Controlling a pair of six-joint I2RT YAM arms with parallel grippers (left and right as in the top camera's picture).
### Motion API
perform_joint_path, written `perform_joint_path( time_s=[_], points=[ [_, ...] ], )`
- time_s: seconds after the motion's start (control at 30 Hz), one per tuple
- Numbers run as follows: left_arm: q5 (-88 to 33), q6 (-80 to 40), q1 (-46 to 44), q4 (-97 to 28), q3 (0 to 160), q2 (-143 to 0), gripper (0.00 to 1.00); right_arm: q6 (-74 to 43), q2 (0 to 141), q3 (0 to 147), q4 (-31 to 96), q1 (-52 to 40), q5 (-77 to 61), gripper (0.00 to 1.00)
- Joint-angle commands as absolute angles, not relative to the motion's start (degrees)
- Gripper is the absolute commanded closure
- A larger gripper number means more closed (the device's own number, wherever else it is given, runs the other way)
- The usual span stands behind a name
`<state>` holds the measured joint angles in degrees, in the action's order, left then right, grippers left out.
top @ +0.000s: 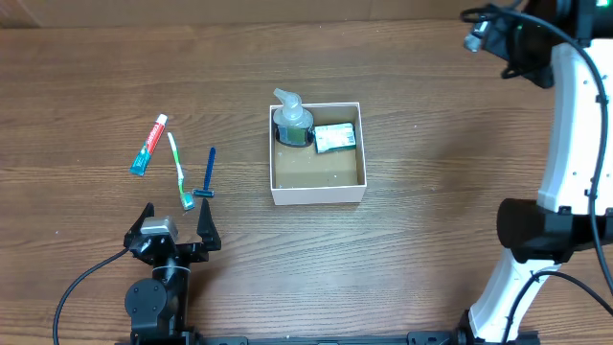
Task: Pack container
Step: 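Release the soap box beside the bottle and retract the right arm, then move the left gripper to the blue razor and grasp its handle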
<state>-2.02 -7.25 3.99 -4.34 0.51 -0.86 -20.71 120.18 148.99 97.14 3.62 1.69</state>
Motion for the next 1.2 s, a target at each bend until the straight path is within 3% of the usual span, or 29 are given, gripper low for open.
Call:
perform_joint_path(
  time_s=[0.0, 0.73, 0.87, 0.97, 1.17],
  points=[
    [-1.5, -6.4, 3.8, -4.4, 0.3, -0.3, 0.0, -20.1, 119.6, 147.4, 97.1, 4.2, 1.2, 0.0],
    [-1.7, -6.6, 3.8, -4.3, 0.3, -0.3, 0.0, -20.2, 119.6, 147.2, 97.0, 4.2, 1.2, 0.0],
    [-11.9, -10.1, 3.8, -2.8, 1.4, -0.3, 0.0, -20.1, 119.6, 147.2, 97.0, 4.2, 1.2, 0.0],
    [-21.0, -10.3, 3.8, -3.9, 6.4, -0.3, 0.0, -20.1, 119.6, 147.2, 97.0, 4.2, 1.2, 0.0],
    [-14.4, -7.6, 3.8, -20.9, 28.4, -7.1, 0.0, -20.1, 119.6, 147.2, 97.0, 4.2, 1.2, 0.0]
  ],
)
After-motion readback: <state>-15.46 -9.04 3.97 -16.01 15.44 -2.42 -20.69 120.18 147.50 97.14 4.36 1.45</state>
